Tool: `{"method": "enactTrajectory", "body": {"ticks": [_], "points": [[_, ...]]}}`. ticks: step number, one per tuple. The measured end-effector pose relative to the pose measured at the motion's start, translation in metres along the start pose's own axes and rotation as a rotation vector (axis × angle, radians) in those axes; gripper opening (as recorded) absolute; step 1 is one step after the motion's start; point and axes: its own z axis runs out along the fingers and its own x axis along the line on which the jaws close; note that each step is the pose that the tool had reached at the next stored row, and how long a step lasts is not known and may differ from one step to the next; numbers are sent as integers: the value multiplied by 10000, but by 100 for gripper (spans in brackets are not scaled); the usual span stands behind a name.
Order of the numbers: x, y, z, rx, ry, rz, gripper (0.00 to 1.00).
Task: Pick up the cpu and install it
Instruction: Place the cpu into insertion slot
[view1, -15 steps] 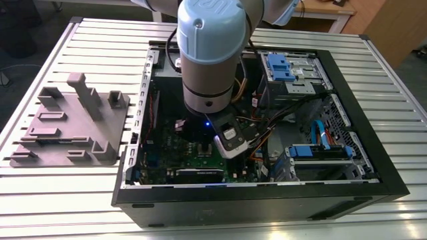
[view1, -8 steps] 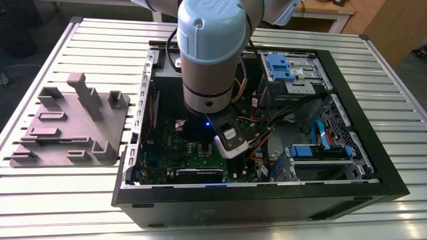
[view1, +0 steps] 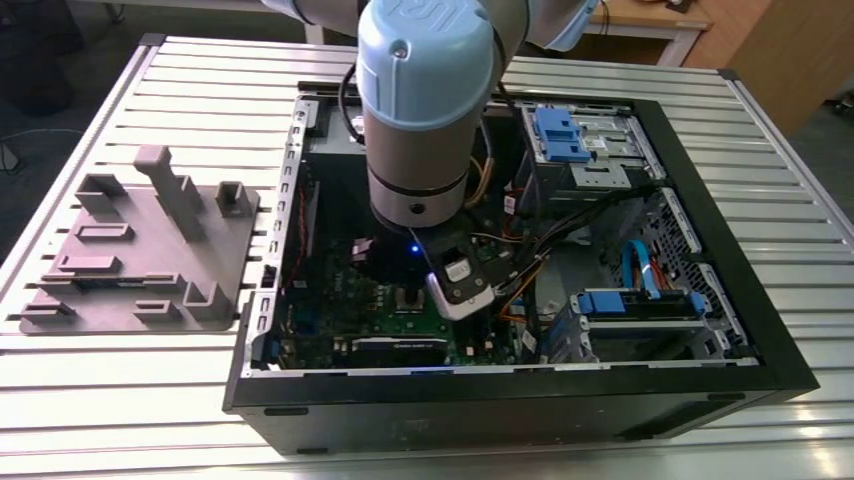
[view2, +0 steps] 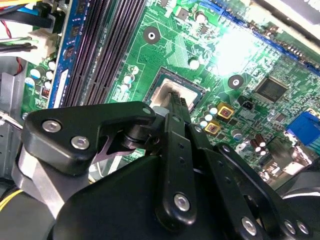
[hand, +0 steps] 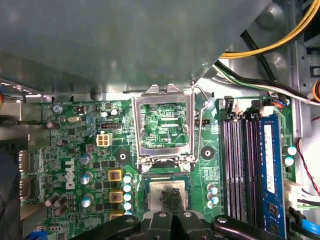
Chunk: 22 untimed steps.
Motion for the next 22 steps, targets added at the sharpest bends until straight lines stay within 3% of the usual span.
{"method": "enactTrajectory", "body": {"ticks": [3,5,17,22], "points": [[-54,2,12,0,0,0,10],[-55,1,30,1,1,-1,10],[-8,-3,69,2,-1,-1,10],[20,-5,74,1,-37,-3,10]]}}
